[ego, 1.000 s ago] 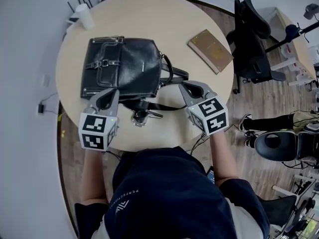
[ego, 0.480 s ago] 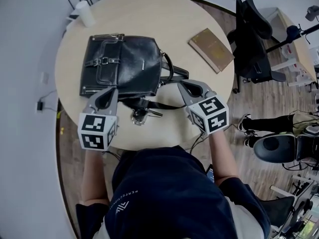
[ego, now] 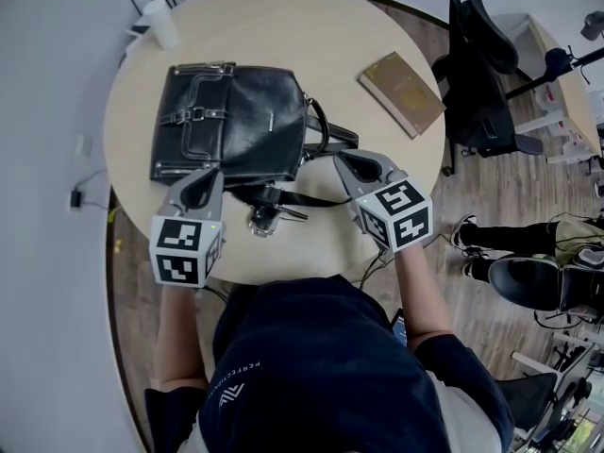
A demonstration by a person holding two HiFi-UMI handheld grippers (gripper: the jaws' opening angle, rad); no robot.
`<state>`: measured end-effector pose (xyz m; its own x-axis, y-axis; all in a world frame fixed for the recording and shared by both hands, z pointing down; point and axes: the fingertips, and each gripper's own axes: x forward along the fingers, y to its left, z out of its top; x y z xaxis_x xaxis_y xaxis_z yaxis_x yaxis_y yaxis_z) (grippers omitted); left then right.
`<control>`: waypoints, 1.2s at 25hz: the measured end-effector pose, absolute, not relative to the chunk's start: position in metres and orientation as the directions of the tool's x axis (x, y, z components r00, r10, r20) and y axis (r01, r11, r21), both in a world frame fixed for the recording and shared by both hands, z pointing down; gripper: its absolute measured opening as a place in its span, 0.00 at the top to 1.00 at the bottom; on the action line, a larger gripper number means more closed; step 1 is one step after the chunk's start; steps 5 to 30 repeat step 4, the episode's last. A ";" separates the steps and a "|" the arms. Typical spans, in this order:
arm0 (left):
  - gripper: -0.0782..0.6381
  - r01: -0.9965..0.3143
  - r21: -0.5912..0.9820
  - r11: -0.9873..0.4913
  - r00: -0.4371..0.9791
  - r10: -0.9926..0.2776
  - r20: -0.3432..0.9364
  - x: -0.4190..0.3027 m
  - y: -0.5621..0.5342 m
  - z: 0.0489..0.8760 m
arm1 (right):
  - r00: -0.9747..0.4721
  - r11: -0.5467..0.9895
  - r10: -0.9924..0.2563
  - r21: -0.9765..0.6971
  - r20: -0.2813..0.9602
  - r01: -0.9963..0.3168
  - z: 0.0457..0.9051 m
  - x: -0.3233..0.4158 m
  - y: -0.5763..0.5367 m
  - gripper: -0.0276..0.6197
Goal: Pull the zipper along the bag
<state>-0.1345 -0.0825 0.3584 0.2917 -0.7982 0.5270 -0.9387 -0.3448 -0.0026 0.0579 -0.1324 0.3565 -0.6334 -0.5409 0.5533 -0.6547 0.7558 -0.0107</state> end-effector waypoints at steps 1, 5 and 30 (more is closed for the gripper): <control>0.87 -0.939 -0.005 -0.344 0.288 -0.796 0.532 -0.135 -0.082 0.359 | -0.636 0.757 -0.539 -0.015 0.552 -0.653 0.356 0.058 -0.133 0.95; 0.87 -0.940 -0.012 -0.342 0.280 -0.790 0.545 -0.136 -0.083 0.362 | -0.646 0.759 -0.533 -0.028 0.547 -0.650 0.356 0.057 -0.134 0.95; 0.87 -0.940 -0.012 -0.342 0.280 -0.790 0.545 -0.136 -0.083 0.362 | -0.646 0.759 -0.533 -0.028 0.547 -0.650 0.356 0.057 -0.134 0.95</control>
